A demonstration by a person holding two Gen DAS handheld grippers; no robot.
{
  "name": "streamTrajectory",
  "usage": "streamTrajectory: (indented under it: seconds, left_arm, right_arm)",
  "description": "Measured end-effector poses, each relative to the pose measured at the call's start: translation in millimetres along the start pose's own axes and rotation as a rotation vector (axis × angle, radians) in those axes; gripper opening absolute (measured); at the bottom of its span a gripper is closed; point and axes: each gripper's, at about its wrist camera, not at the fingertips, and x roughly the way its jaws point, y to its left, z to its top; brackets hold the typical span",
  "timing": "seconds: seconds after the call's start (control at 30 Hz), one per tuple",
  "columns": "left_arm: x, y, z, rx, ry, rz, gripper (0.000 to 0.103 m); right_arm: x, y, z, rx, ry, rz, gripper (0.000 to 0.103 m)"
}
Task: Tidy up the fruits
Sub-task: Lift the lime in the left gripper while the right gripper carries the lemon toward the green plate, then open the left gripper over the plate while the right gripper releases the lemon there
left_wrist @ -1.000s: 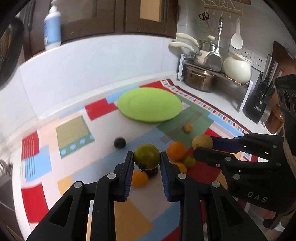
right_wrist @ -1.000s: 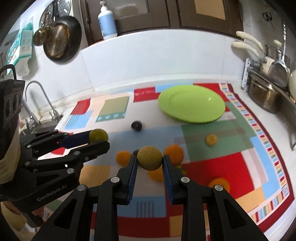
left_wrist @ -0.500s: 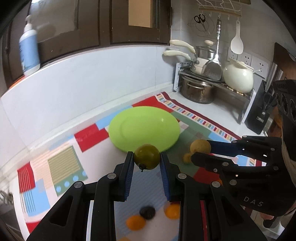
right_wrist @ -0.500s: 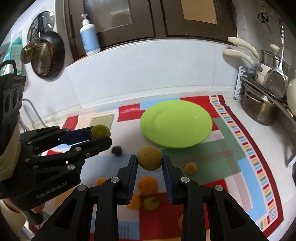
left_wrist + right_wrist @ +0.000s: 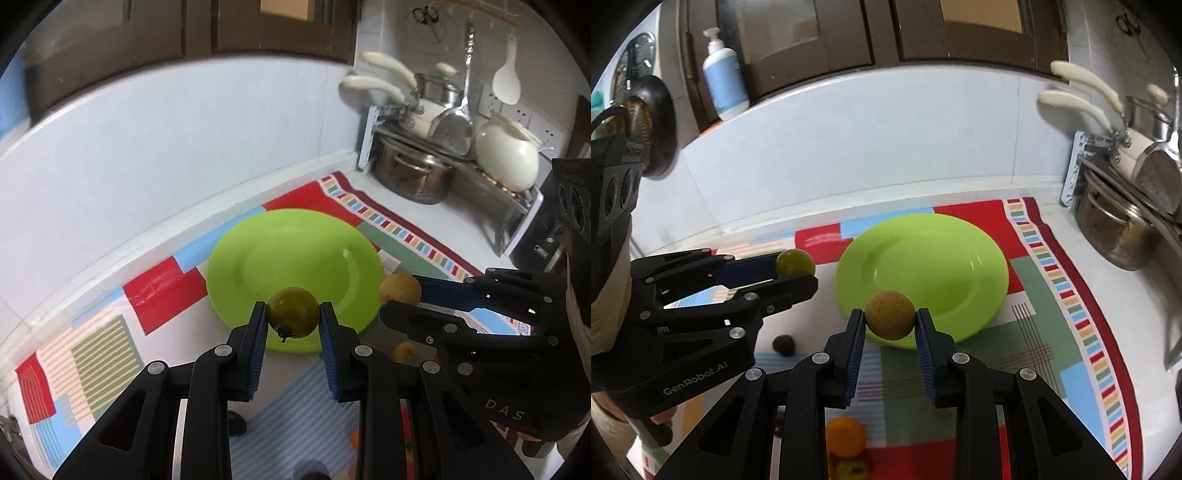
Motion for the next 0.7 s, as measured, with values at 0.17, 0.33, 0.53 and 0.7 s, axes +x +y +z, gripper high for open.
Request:
streamTrajectory:
  seconds: [0.17, 0.33, 0.53, 0.7]
  left_arm:
    - [30.9, 8.5, 3.8, -0.018, 0.069, -0.013, 0.028]
    - [58.5, 13.7, 6.6, -0.021, 0.126, -0.023, 0.028]
    - [79.5, 18.3, 9.2, -0.022, 0.169, -0.027, 0.028]
    - [81.6, 19.1, 10.2, -0.029, 0.167, -0.021, 0.036]
  right_arm:
    - [26.6, -10.7, 3.0, 0.021, 0.052, 0.004, 0.029]
    - [52.4, -22.4, 8.5, 0.039, 0.112, 0.004, 0.029]
    - [72.5, -33.9, 15.3, 0.056, 0.159, 0.002, 0.029]
    - [79.7, -37.9, 18.4, 0.071, 0.175, 0.005, 0.030]
